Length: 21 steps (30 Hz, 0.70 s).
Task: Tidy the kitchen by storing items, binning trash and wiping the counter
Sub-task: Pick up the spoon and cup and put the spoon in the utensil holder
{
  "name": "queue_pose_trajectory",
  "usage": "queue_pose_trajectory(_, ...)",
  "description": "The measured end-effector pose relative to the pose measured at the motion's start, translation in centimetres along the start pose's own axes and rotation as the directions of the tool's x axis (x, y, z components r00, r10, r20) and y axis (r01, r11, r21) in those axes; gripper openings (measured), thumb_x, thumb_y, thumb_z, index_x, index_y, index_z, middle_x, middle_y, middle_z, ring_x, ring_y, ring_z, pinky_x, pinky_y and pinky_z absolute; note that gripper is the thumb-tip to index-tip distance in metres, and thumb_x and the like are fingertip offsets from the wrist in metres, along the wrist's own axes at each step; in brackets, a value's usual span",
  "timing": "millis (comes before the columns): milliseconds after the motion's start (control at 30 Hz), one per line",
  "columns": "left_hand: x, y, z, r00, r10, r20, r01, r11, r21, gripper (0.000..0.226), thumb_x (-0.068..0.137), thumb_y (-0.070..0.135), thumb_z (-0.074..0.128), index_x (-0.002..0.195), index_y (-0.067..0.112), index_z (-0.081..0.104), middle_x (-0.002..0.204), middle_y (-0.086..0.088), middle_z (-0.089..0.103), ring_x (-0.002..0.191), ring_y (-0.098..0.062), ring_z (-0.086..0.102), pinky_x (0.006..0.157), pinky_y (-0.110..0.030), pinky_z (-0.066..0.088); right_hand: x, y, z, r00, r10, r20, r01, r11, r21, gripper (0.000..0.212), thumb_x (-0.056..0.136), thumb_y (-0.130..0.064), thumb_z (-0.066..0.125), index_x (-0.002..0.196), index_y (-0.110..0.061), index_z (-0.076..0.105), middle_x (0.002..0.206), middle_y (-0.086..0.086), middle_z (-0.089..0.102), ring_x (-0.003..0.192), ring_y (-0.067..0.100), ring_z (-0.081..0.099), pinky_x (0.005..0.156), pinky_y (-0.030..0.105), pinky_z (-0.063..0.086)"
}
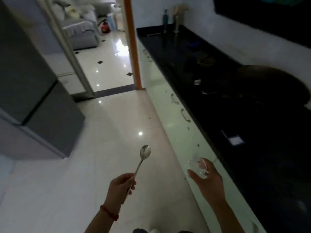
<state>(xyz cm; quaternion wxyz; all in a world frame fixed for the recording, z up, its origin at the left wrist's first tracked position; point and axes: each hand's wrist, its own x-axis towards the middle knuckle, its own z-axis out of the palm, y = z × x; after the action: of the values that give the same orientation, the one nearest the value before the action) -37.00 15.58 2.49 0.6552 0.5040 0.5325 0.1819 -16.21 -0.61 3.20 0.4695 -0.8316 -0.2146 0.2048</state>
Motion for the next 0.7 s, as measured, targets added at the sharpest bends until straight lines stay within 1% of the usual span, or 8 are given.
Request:
queue_pose_trajectory(67,0.7,-0.9,-3.2,0.996,-0.057,-0.072,0.055,0.998,-0.034,0.013,0.084,-0.002,0.055,0.078,0.002,0.067,0.047,0.000,0.059,0.045,-0.014,0.051,0.040,-0.020,0.039,1.2,-1.4,2.9,0.998,-0.034,0.059,0.036,0.999,-0.032,0.059,0.064,-0.033,0.079,0.115,-0.014,0.058,0.100,-0.002,0.062,0.092,0.015,0.059,0.077,0.016,0.044)
queue_pose_trajectory(167,2.2,-1.9,-5.9,0.977,-0.145,-0.155,0.126,0.984,-0.129,0.013,0.086,-0.002,0.053,0.082,0.001,0.065,0.058,-0.009,0.058,0.052,-0.020,0.050,0.039,-0.019,0.039,3.3,-3.1,6.7,0.983,-0.022,0.184,0.035,0.997,-0.067,0.055,0.070,-0.020,0.078,0.119,-0.011,0.056,0.102,0.000,0.059,0.094,0.016,0.054,0.083,0.026,0.042)
queue_pose_trajectory(267,5.1,-1.2,-7.2,0.956,-0.199,-0.215,0.153,0.966,-0.210,0.012,0.087,-0.002,0.051,0.090,-0.003,0.062,0.063,-0.012,0.057,0.053,-0.020,0.049,0.038,-0.019,0.038,6.2,-4.1,9.9,0.969,-0.026,0.246,0.054,0.993,-0.109,0.056,0.071,-0.018,0.077,0.121,-0.009,0.054,0.103,0.001,0.057,0.095,0.017,0.052,0.086,0.028,0.042)
queue_pose_trajectory(400,11.1,2.0,-9.3,0.943,-0.183,-0.277,0.114,0.962,-0.247,0.011,0.088,0.000,0.051,0.091,0.001,0.062,0.066,-0.011,0.058,0.055,-0.018,0.051,0.041,-0.020,0.039,11.4,-5.6,14.1,0.960,-0.027,0.280,0.069,0.987,-0.142,0.055,0.071,-0.020,0.077,0.120,-0.009,0.054,0.102,0.002,0.059,0.093,0.020,0.054,0.083,0.029,0.044)
queue_pose_trajectory(500,16.9,5.2,-11.2,0.935,-0.163,-0.315,0.085,0.965,-0.247,0.012,0.088,0.002,0.051,0.094,0.001,0.061,0.069,-0.011,0.059,0.058,-0.018,0.052,0.042,-0.020,0.041,16.5,-7.1,17.5,0.961,-0.033,0.276,0.077,0.985,-0.151,0.054,0.071,-0.017,0.078,0.118,-0.008,0.055,0.100,0.004,0.059,0.095,0.026,0.057,0.081,0.029,0.044)
queue_pose_trajectory(600,22.6,8.9,-12.8,0.920,-0.194,-0.340,0.093,0.952,-0.292,0.012,0.088,0.001,0.050,0.096,-0.001,0.059,0.070,-0.012,0.058,0.059,-0.019,0.051,0.038,-0.017,0.041,22.3,-9.6,21.0,0.954,-0.036,0.299,0.090,0.982,-0.167,0.057,0.070,-0.016,0.078,0.120,-0.005,0.054,0.108,0.013,0.063,0.093,0.022,0.056,0.082,0.030,0.046)
queue_pose_trajectory(633,24.4,10.1,-13.3,0.917,-0.201,-0.346,0.097,0.950,-0.296,0.012,0.088,0.001,0.050,0.096,-0.001,0.059,0.070,-0.012,0.058,0.059,-0.019,0.052,0.038,-0.017,0.042,24.2,-10.6,22.2,0.949,-0.046,0.313,0.106,0.978,-0.177,0.058,0.070,-0.017,0.078,0.121,-0.005,0.053,0.111,0.015,0.063,0.094,0.022,0.055,0.083,0.031,0.047)
queue_pose_trajectory(700,27.7,12.3,-14.5,0.914,-0.207,-0.349,0.105,0.952,-0.289,0.013,0.088,0.001,0.050,0.097,-0.002,0.059,0.071,-0.012,0.058,0.060,-0.019,0.052,0.044,-0.021,0.043,27.7,-13.0,24.8,0.936,-0.074,0.343,0.145,0.972,-0.185,0.057,0.070,-0.017,0.078,0.120,-0.004,0.054,0.112,0.016,0.063,0.098,0.024,0.057,0.083,0.030,0.047)
